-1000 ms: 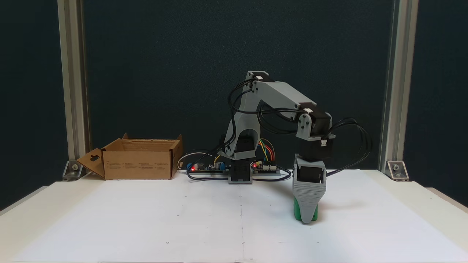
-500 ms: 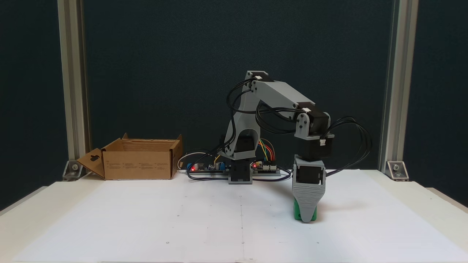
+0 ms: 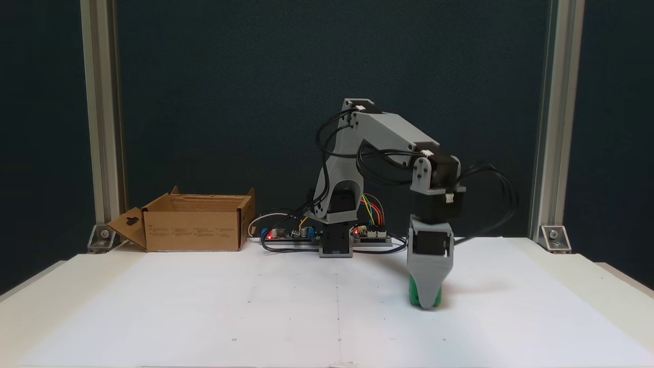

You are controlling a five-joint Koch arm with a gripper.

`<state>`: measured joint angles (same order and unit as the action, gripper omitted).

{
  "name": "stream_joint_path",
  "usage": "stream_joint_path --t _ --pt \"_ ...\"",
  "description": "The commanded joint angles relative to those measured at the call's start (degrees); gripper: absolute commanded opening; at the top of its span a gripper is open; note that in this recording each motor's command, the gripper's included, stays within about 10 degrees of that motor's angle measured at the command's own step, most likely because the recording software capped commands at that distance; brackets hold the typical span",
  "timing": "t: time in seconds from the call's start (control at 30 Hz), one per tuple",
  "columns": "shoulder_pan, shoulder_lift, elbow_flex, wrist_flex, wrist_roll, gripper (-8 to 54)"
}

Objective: Grasp a green dice and put it in the bin.

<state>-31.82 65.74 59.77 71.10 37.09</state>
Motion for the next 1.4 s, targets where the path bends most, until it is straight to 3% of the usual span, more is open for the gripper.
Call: stream_joint_path --t 0.0,0.37,0.67,0.87,1.23,1.37 --pt "0.2 4.1 -5.4 6.7 3.4 12.0" --pt "9.4 5.5 -46.1 32.6 0.8 12.0" --pt "20.9 8.9 -46.1 34.7 -7.3 12.0" --pt "51.9 14.5 -45.9 34.0 -22.9 12.0" --pt "98.5 12.8 -45.9 33.7 -45.2 12.0" --pt "111.2 12.0 -45.9 33.6 -48.4 12.0"
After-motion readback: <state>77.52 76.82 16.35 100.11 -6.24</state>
